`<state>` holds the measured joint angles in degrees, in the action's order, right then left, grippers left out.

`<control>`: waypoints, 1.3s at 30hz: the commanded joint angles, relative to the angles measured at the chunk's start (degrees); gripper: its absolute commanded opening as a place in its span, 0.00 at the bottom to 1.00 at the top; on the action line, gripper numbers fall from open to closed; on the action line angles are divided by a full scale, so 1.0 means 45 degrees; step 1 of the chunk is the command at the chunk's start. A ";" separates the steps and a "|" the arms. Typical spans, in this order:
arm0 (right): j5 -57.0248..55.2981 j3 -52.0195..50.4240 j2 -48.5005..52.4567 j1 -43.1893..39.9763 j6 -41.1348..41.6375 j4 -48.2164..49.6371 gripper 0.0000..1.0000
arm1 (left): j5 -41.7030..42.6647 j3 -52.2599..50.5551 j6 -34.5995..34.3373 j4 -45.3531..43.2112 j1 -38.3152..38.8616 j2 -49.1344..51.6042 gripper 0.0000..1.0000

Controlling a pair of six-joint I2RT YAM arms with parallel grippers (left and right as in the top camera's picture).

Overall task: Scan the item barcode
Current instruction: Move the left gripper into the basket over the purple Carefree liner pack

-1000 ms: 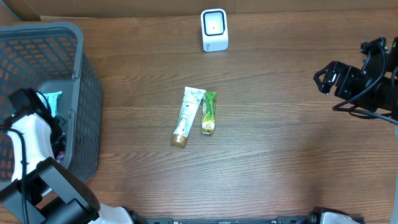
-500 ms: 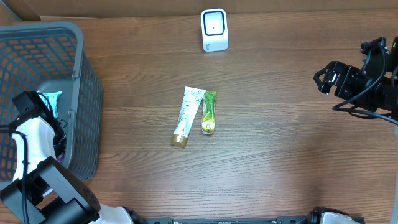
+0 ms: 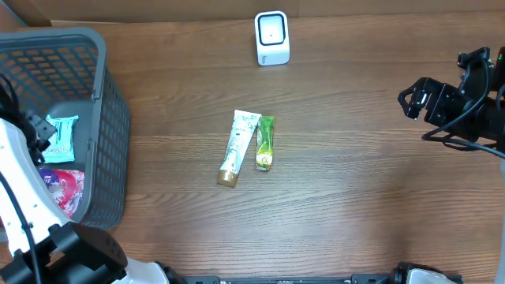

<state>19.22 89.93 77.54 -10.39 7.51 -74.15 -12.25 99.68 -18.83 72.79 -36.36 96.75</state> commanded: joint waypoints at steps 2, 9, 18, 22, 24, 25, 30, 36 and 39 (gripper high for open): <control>-0.0019 0.0257 -0.0058 0.0073 -0.0024 0.0049 1.00 | 0.0112 0.0267 0.0476 0.0612 0.0087 0.0024 0.31; -0.0019 0.0257 -0.0058 0.0073 -0.0024 0.0165 1.00 | 0.0583 -0.1379 0.0117 0.1817 0.0087 0.0029 0.95; -0.0024 0.0257 -0.0058 0.0073 -0.0024 0.0204 1.00 | 0.0243 -0.4425 0.0083 -0.0763 0.0083 0.0029 0.94; -0.0024 0.0257 -0.0058 0.0073 -0.0024 0.0160 1.00 | -0.0432 -0.5717 0.0083 -0.2429 0.0073 0.0034 0.95; -0.0019 0.0257 -0.0058 0.0073 -0.0024 0.0155 1.00 | -0.0806 -0.6363 0.0087 -0.3172 0.0073 0.0039 0.95; -0.0024 0.0257 -0.0058 0.0073 -0.0024 0.0155 1.00 | -0.0923 -0.6688 0.0087 -0.3531 0.0073 0.0049 0.95; -0.0024 0.0257 -0.0058 0.0073 -0.0024 0.0160 1.00 | -0.1030 -0.8092 0.0087 -0.5149 0.0078 0.0083 0.95; -0.0024 0.0257 -0.0058 0.0073 -0.0024 0.0155 1.00 | -0.0991 -0.8650 0.0087 -0.5867 0.0078 0.0073 0.25; -0.0024 0.0257 -0.0058 0.0073 -0.0024 0.0155 1.00 | -0.0937 -0.8456 0.0087 -0.5829 0.0078 0.0068 0.04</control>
<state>19.25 89.93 77.54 -10.39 7.49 -73.56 -18.96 62.43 -17.98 46.63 -36.36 96.51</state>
